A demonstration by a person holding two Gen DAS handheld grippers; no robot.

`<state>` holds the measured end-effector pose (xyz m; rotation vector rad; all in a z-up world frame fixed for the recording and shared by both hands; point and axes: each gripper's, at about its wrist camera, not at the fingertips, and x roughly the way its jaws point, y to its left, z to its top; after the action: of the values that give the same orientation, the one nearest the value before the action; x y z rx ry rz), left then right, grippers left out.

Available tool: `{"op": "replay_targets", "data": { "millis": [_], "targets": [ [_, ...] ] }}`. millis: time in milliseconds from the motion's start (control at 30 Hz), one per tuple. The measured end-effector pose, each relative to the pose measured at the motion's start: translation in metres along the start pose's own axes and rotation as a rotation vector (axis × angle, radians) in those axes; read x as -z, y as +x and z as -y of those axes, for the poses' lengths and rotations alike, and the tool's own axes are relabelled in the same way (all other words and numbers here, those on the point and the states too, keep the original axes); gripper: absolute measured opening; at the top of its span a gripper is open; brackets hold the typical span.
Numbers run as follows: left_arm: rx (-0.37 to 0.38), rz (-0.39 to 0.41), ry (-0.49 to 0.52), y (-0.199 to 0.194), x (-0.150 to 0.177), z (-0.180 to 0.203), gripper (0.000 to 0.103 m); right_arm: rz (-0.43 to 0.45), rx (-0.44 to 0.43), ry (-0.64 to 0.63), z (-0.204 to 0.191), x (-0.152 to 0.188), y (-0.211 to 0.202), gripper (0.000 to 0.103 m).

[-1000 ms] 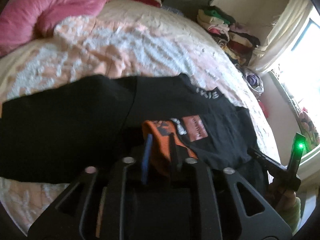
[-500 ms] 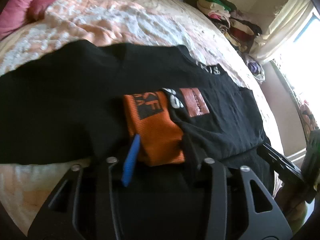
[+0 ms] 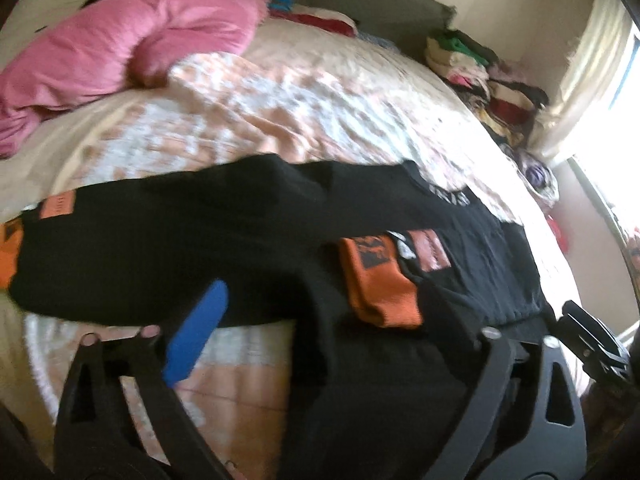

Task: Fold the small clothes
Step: 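Move the left tool to the other sleeve's orange cuff and grasp it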

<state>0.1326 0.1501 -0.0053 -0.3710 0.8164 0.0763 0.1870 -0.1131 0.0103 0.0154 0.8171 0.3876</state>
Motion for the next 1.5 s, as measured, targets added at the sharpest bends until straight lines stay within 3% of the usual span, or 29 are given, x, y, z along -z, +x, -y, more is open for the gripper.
{"op": "replay_targets", "data": {
  "millis": [467,1067,1500],
  "targets": [
    [-0.099,0.055,-0.108,-0.030,-0.001,-0.060,0.093,0.042,-0.075,-0.124,-0.070,-0.025,0.003,0.098],
    [-0.202,0.081,-0.245,-0.052,0.004,-0.141,0.093,-0.005,-0.180,-0.262,-0.153,-0.034,0.034,0.098],
    [-0.230,0.083,-0.388,-0.061,0.012,-0.206,0.093,-0.045,-0.230,-0.363,-0.201,-0.029,0.052,0.098]
  ]
}}
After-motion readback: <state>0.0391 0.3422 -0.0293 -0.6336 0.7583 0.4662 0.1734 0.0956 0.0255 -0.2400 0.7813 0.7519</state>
